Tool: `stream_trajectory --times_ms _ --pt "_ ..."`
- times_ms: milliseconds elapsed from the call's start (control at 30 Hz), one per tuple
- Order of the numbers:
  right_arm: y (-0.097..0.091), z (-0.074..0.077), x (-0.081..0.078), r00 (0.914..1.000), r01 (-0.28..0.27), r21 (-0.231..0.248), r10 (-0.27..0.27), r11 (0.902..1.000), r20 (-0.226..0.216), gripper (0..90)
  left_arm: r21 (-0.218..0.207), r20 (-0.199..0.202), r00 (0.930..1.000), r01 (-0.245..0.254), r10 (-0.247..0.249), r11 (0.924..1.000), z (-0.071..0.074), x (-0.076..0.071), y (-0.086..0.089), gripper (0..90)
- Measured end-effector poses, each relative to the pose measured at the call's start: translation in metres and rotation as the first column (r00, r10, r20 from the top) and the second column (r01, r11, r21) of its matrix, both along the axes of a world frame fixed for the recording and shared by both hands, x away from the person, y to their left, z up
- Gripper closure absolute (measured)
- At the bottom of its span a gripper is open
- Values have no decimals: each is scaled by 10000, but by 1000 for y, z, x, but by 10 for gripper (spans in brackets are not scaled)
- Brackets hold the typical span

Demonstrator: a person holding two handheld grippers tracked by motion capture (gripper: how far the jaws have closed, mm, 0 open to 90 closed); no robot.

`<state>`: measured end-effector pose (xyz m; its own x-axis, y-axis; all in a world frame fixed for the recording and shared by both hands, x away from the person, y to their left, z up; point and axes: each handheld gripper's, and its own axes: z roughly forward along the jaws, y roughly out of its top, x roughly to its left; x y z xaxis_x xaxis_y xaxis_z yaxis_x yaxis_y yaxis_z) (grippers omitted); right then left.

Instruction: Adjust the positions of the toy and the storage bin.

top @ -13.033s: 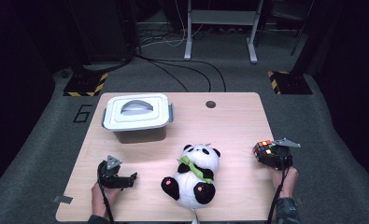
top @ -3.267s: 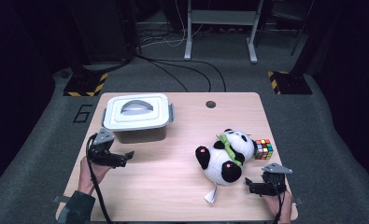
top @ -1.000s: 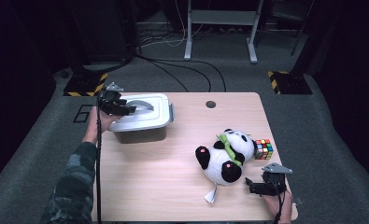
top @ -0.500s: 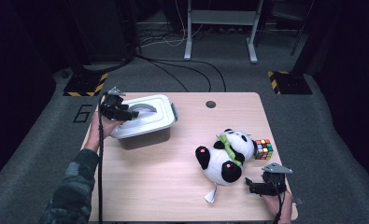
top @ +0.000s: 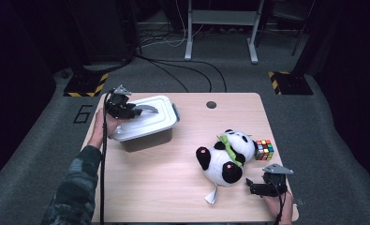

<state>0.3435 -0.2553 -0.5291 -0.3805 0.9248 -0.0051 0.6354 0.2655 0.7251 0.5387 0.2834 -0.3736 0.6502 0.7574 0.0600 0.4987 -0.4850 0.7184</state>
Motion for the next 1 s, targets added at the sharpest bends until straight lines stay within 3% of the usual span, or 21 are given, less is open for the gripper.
stream_trajectory --times_ms 233,333,733,1000 --pt "0 0 0 10000 -25 37 25 10000 10 47 237 -311 9991 280 -272 9993 3 -5 -6 612" --pt "0 0 0 10000 -13 59 13 10000 -5 47 402 -254 9989 396 -386 9984 3 -11 -12 636" --pt "0 0 0 10000 8 104 -8 9999 -38 49 224 9 9985 553 -553 9982 0 -37 -38 675" --pt "0 0 0 10000 4 101 -4 9999 -39 49 108 84 9996 264 -265 9996 -1 -49 -55 674"
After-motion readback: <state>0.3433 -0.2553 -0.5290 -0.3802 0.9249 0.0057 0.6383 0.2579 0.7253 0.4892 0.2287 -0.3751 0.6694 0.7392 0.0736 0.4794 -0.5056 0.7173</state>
